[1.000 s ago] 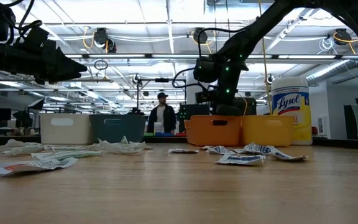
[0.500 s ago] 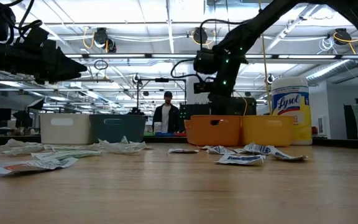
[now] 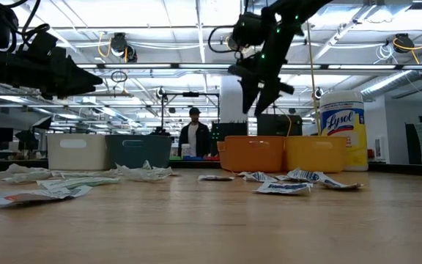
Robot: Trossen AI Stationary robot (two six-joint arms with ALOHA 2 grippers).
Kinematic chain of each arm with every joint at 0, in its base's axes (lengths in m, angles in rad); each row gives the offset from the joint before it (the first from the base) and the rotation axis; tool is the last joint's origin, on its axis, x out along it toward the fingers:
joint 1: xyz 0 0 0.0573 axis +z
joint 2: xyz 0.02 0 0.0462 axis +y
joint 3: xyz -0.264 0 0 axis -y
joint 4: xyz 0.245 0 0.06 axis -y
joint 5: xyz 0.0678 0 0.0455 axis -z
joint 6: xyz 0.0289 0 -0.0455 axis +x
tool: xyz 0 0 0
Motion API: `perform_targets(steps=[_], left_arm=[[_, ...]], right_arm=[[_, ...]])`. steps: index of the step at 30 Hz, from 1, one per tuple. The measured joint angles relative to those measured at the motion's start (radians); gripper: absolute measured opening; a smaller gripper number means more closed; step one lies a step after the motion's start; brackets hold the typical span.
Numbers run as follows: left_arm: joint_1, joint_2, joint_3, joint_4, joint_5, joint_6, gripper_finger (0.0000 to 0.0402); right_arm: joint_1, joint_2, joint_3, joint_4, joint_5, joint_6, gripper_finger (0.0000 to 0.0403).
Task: Pick & Place First Aid Supplies
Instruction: Put the alcohol pad into the orange bin
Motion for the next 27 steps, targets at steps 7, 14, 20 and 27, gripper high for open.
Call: perform_targets(steps=[7,14,20,27], left_arm=[[0.0,0.0,0.0,0.0,0.0,0.0,0.0296],[0.0,0.0,0.0,0.0,0.0,0.0,0.0296],[0.0,0.0,0.0,0.0,0.0,0.0,0.0296],[0.0,0.0,0.0,0.0,0.0,0.0,0.0296]], right_arm=[[0.04,-0.017,-0.001,-0.036,0.011,0.229,0.0181],[0.115,-0.017,-0.001,-0.065,-0.1,0.205,0.0181],[0.22,-0.017,-0.001,-0.067,-0.12,0.188,0.0181],[0.352,-0.017,-0.001,-0.126,-0.12,0.248,0.0181]])
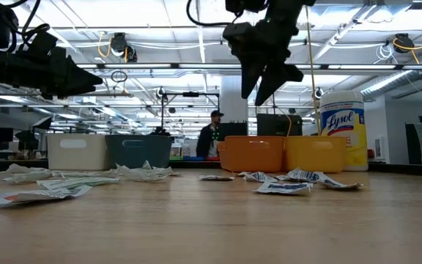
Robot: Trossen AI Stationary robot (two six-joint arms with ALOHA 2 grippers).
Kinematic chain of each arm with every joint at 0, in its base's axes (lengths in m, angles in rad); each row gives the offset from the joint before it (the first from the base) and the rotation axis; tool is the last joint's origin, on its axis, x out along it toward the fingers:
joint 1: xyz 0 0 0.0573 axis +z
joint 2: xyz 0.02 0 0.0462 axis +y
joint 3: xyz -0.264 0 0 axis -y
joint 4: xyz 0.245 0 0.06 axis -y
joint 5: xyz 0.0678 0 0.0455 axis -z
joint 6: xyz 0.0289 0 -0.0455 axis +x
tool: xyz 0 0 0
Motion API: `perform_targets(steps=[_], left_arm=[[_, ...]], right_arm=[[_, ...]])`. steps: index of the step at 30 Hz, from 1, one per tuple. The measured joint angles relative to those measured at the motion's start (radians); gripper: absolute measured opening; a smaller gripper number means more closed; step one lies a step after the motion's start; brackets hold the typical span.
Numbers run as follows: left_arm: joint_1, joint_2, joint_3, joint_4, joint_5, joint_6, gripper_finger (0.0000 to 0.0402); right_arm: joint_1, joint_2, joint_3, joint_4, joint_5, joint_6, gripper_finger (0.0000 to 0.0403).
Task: Pick & Place First Aid Supplies
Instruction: Put the alcohol pad into the orange bin
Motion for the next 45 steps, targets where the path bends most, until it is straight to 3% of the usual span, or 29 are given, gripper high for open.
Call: perform_targets(steps=[6,23,36,45], left_arm=[[0.0,0.0,0.0,0.0,0.0,0.0,0.0296],[0.0,0.0,0.0,0.0,0.0,0.0,0.0296],[0.0,0.0,0.0,0.0,0.0,0.0,0.0296],[0.0,0.0,0.0,0.0,0.0,0.0,0.0296]], right_arm=[[0.115,0.0,0.0,-0.015,0.0,0.037,0.0181],[0.368,0.0,0.0,-0.194,0.0,0.354,0.0181],[0.435,0.03,-0.078,-0.157,-0.001,0.401,0.0181],[0.439,0.074,-0.192,0.018,-0.003,0.388,0.0181]])
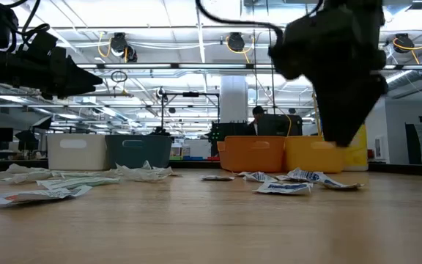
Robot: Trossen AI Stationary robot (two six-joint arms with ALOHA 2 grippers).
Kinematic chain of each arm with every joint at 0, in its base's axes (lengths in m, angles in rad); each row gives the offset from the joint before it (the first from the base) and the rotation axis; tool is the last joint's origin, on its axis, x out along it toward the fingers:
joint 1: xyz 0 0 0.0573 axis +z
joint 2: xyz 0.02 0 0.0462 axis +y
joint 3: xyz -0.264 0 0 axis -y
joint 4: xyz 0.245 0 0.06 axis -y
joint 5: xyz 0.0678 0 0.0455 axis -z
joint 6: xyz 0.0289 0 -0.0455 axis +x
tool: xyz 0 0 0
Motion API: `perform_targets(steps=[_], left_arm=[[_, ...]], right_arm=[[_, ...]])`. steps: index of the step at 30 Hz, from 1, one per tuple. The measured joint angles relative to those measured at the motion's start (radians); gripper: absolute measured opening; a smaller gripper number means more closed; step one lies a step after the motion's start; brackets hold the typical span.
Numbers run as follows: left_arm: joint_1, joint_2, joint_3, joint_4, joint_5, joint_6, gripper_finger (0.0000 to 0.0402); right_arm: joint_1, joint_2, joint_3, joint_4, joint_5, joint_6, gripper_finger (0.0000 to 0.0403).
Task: Pick & Place First Aid Supplies
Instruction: Put the alcohol pad into the orange bin
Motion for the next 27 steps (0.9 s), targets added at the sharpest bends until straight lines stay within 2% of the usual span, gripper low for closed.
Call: perform_targets(steps=[8,15,19,24,27], left_arm=[[0.0,0.0,0.0,0.0,0.0,0.0,0.0296],[0.0,0.0,0.0,0.0,0.0,0.0,0.0296],[0.0,0.0,0.0,0.0,0.0,0.0,0.0296],[0.0,0.0,0.0,0.0,0.0,0.0,0.0296],[0.0,0.0,0.0,0.0,0.0,0.0,0.0296]], right_arm=[[0.0,0.074,-0.082,0.098,-0.034,-0.022,0.0181],[0.0,0.085,-0.112,0.125,-0.045,-0.059,0.0169],[-0.002,0.085,-0.114,0.121,-0.047,-0.096,0.0121],[-0.005,0.086,-0.114,0.135,-0.044,-0.178,0.0023],[-0.009,0.087,-0.114,0.139,-0.042,-0.215,0.001]])
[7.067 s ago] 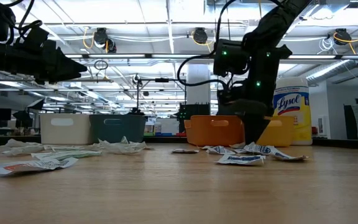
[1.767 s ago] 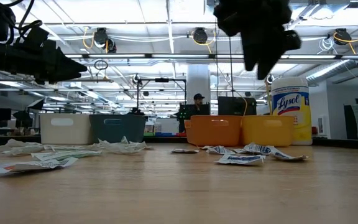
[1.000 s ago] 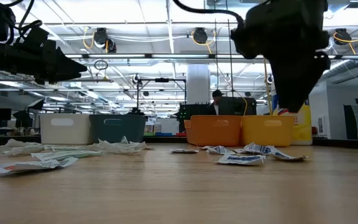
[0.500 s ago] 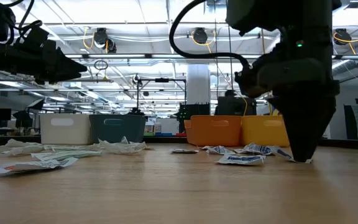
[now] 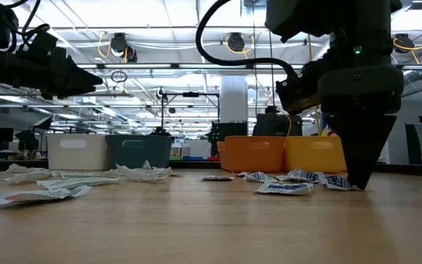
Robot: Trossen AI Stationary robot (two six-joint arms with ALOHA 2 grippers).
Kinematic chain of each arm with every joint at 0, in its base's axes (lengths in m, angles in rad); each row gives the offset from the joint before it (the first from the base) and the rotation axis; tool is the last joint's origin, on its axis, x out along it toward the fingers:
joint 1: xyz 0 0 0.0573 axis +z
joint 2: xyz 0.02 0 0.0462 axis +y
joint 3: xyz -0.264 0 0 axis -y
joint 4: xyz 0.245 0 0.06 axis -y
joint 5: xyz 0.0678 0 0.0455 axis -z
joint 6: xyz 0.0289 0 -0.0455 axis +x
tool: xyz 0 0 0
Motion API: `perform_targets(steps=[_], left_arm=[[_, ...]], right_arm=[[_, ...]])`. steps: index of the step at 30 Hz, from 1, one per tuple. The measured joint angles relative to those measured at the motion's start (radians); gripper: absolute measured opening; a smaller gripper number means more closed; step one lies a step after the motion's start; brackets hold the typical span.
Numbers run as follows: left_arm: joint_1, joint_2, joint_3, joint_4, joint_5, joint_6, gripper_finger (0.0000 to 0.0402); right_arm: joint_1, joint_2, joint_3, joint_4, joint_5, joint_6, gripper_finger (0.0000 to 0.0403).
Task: Pick & Place First Aid Supplies
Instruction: Put the alcohol pad into the orange bin
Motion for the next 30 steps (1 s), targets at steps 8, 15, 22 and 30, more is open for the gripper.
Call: perform_targets(steps=[8,15,22,30], left_arm=[[0.0,0.0,0.0,0.0,0.0,0.0,0.0296],[0.0,0.0,0.0,0.0,0.0,0.0,0.0296],[0.0,0.0,0.0,0.0,0.0,0.0,0.0296],[0.0,0.0,0.0,0.0,0.0,0.0,0.0296]], right_arm=[[-0.035,-0.036,0.081,-0.188,0.019,-0.235,0.0003],[-0.075,-0.069,0.17,-0.308,-0.016,-0.649,0.0002],[-0.123,-0.07,0.273,-0.465,-0.035,-0.953,0.0001],[-0.184,-0.07,0.437,-0.596,-0.03,-1.117,0.0001]])
